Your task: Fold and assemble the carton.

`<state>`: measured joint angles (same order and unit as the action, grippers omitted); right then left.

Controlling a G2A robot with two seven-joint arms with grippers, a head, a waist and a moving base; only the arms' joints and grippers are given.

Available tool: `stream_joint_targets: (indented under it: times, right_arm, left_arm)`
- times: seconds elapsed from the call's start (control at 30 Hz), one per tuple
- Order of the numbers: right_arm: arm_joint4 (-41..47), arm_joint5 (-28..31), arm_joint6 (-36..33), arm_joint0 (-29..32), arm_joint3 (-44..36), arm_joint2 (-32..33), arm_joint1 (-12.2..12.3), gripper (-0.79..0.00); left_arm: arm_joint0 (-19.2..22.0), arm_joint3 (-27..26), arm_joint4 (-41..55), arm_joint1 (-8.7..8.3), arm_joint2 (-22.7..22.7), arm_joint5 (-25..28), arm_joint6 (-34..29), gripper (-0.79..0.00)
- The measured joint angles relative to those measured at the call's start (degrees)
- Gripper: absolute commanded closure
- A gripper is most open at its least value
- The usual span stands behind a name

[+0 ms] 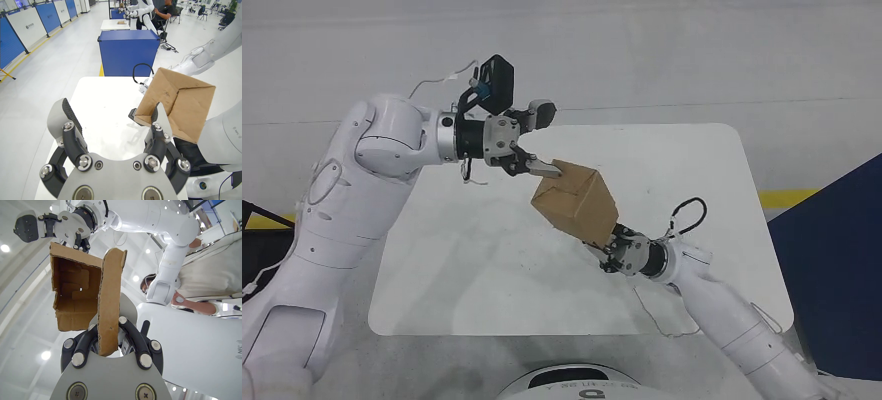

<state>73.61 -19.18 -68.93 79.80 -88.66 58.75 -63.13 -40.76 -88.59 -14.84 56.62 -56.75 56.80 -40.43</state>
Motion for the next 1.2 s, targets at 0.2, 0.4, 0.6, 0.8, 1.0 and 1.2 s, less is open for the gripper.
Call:
stream_joint_targets:
  times: [0.2, 0.4, 0.6, 0.8, 1.0, 1.2]
  right_arm:
    - [-4.5, 9.8, 0.1, 0.0, 0.3, 0.7, -0.1, 0.0]
    - [-4.4, 8.7, 0.1, 0.0, 0.3, 0.7, -0.1, 0.0]
    - [-10.6, 10.3, 6.4, 0.5, -0.8, 1.9, 0.3, 0.0]
    - [-33.7, 3.6, 31.5, 5.2, -13.6, 7.3, 2.5, 0.0]
    - [-44.6, 0.3, 44.7, 10.4, -25.7, 12.0, 3.5, 0.0]
    - [-44.4, 0.4, 44.3, 10.2, -24.8, 11.9, 3.5, 0.0]
  left_arm:
    - [-2.1, -1.4, 0.8, -0.98, -3.8, 0.3, 2.4, -0.785]
    - [-5.4, -1.8, 1.4, -1.58, -7.5, 0.4, 7.6, -0.785]
    - [-9.6, 0.6, 0.4, -1.84, -10.8, 0.1, 14.1, -0.785]
    - [-15.4, 3.6, -3.3, -2.7, -17.5, -0.5, 20.3, -0.785]
    - [-19.0, 3.4, -6.9, -2.68, -21.2, -2.1, 27.8, -0.785]
    - [-18.9, 3.4, -6.8, -2.69, -21.1, -2.0, 27.2, -0.785]
